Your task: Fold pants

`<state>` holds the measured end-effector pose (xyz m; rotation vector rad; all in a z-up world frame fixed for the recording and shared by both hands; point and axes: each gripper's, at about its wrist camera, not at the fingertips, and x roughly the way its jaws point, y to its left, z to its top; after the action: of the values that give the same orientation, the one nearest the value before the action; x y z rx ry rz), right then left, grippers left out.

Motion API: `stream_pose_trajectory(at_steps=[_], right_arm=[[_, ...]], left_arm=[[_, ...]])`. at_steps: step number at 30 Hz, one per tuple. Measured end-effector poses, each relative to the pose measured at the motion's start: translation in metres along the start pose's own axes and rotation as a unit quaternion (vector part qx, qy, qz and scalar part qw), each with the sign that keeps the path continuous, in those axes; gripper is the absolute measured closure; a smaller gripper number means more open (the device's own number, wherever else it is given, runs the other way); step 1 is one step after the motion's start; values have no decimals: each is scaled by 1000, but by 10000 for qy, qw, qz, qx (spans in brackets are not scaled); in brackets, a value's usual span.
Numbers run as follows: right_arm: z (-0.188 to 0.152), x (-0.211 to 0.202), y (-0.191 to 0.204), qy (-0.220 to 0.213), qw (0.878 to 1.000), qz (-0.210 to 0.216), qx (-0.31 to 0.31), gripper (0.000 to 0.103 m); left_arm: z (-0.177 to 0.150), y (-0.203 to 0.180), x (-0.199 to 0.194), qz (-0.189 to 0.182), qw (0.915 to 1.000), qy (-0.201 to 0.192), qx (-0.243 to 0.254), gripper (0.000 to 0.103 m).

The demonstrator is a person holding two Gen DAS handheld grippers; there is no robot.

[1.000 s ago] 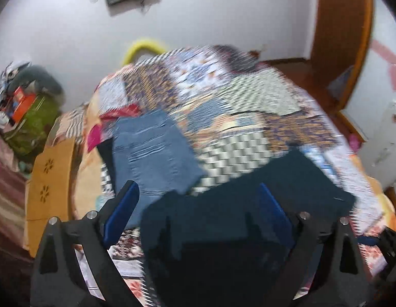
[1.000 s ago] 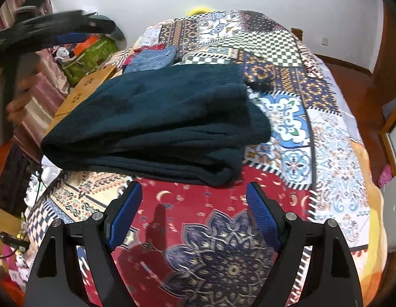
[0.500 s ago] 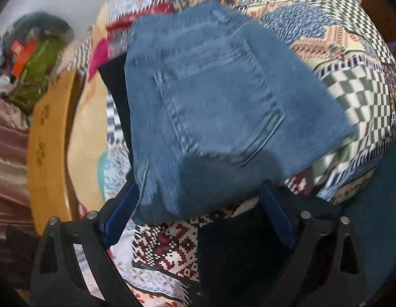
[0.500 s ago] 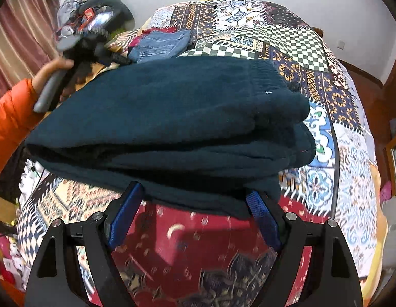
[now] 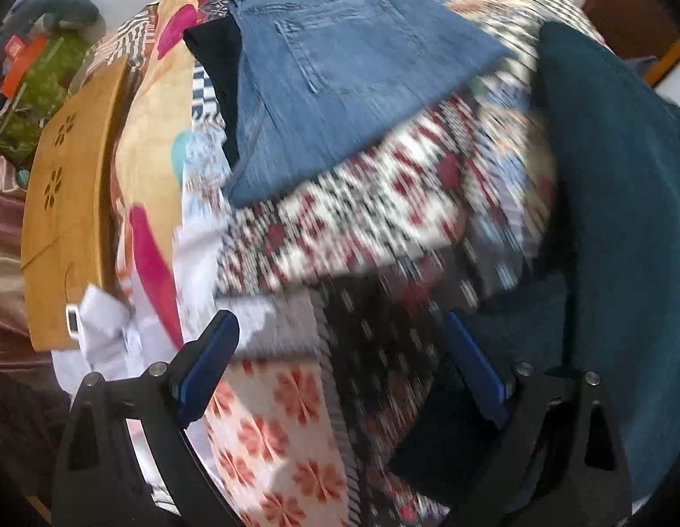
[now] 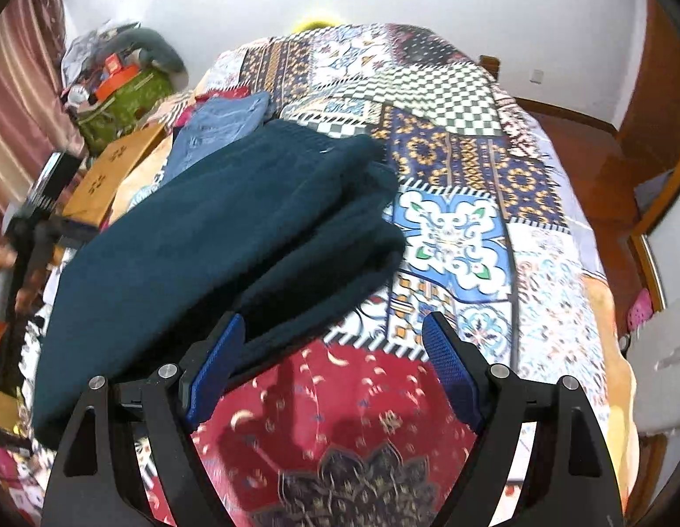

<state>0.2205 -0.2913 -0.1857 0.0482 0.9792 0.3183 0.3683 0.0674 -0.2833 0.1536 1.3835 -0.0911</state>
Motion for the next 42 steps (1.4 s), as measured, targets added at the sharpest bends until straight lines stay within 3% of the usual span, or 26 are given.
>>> stream_pose_trajectory(at_steps=[5,9,12,16,18,23,26,29,33,37,42], right_arm=[[-9,-33,7,-363,9993,-21,-118,22],[-17,-46,15,-501,9985,37,-226,22],[-24,-47,17,-527,9984,33,-214,23],[-33,-41,10,-464,9989,-43,-92,23],[-34,-37,5,-419,9991,-98,-27,27],[-31,-22,-16,-297,9987,-393,134,30],[-34,-9,-33,-5,9988,-83,474,32],[-42,2,-41,218,9959,344,810,42],[-46,-2,-29,117,9947,554,861,66],[-48,-1,-9,93,9963,489,695,70],[-43,-1,7,75,9989,350,314,72]], left_arm=[[-46,-36,-29,-269,9988,-330,254,10],[-60,-66,-45,-695,9961,-465,289,12],[-67,-85,-60,-567,9942,-816,407,12],[-71,-90,-84,-546,9898,-1301,192,12],[-72,-92,-93,-760,9864,-1449,154,12],[-72,-115,-88,-969,9850,-1384,360,12],[-69,-126,-74,-945,9865,-1283,377,12],[-69,-127,-66,-594,9872,-1407,472,12],[-66,-114,-57,-581,9891,-1307,354,12],[-63,-104,-53,-256,9897,-1372,328,12],[-57,-91,-50,-308,9908,-1298,230,12]])
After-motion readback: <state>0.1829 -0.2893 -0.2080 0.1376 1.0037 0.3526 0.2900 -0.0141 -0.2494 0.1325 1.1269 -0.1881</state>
